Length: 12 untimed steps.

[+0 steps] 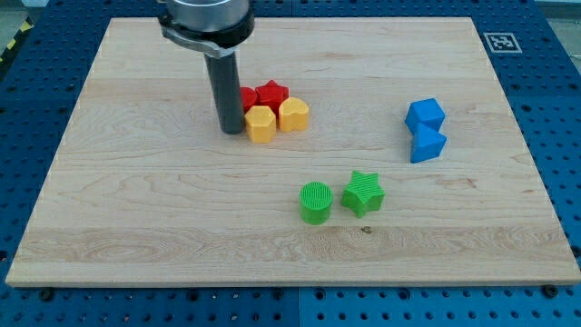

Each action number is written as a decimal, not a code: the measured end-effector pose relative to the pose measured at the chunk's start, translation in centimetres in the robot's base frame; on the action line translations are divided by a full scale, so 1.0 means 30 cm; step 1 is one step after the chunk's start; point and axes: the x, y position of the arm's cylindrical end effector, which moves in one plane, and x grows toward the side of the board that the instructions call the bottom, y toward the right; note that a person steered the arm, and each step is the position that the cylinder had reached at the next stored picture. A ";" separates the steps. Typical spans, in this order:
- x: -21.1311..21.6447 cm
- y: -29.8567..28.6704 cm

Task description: Slide the red star and left a bit

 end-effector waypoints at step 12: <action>-0.186 0.268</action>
